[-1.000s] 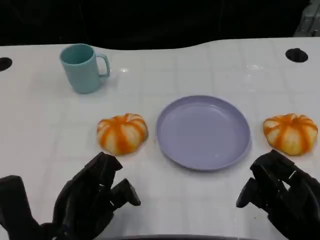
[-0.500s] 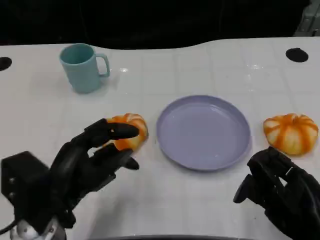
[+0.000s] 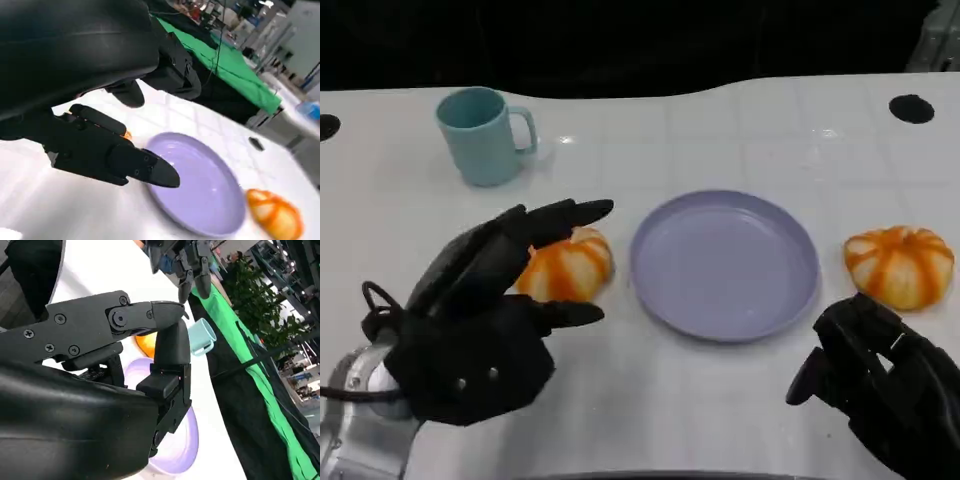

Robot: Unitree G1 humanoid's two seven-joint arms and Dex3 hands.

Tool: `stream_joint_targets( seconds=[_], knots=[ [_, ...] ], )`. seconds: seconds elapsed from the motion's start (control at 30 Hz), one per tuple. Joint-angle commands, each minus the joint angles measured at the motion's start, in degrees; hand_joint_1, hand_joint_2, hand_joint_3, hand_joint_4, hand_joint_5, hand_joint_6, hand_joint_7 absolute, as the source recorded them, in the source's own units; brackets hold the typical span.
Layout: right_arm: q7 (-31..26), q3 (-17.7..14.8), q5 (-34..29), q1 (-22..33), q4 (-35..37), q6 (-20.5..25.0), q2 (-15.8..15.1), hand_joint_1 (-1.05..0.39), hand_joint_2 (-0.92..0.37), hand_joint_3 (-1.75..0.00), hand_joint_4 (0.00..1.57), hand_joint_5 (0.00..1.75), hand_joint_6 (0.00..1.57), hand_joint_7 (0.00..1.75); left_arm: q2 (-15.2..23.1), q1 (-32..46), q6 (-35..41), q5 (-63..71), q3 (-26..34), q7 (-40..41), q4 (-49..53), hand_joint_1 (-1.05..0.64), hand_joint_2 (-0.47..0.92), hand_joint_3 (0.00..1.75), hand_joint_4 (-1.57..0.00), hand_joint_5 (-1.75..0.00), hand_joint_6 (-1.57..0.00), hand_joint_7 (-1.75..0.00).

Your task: Grasp the bread from the table and place it into the plate.

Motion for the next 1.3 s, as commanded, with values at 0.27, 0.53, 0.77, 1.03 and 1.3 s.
stream_joint_targets(
  seconds=[0.27, 0.53, 0.77, 1.03, 1.3],
  knots=[
    [-0.23, -0.25, 0.07, 0.64, -1.04, 0.02, -0.20, -0.51, -0.92, -0.21, 0.64, 1.75, 0.53, 1.54, 6.90, -7.68, 8.59, 22.78, -9.78, -3.40, -0.44, -0.37, 0.76, 0.00, 0.00, -0.22, -0.26, -0.01],
    [0.11, -0.28, 0.23, 0.99, -1.29, -0.05, -0.26, -0.51, -0.92, -0.22, 0.64, 1.75, 0.53, 1.54, 3.62, -15.00, 15.25, 27.20, -14.82, -3.59, 10.71, -0.36, 0.78, 0.01, 0.00, -0.18, -0.22, 0.00],
    [0.95, -0.46, 0.43, 1.11, -0.92, -0.39, -0.47, -0.52, -0.92, -0.22, 0.64, 1.75, 0.53, 1.55, 0.10, -21.64, 15.43, 27.88, -18.41, 2.25, 26.12, -0.40, 0.77, 0.00, 0.00, -0.16, -0.19, 0.00],
    [0.43, -0.13, -0.30, 2.14, -1.88, -0.41, -0.35, -0.51, -0.92, -0.21, 0.65, 1.75, 0.58, 1.51, -5.06, -32.92, 13.32, 27.51, -22.96, 7.19, 50.16, -0.46, 0.76, 0.00, 0.00, -0.11, -0.18, -0.01],
    [0.24, -0.14, 0.17, 2.70, -2.52, 0.18, -0.16, -0.49, -0.92, -0.22, 0.63, 1.75, 0.56, 1.51, -8.09, -38.41, 9.94, 26.06, -24.70, 12.09, 63.20, -0.46, 0.77, 0.00, -0.01, -0.09, -0.15, 0.00]
  ],
)
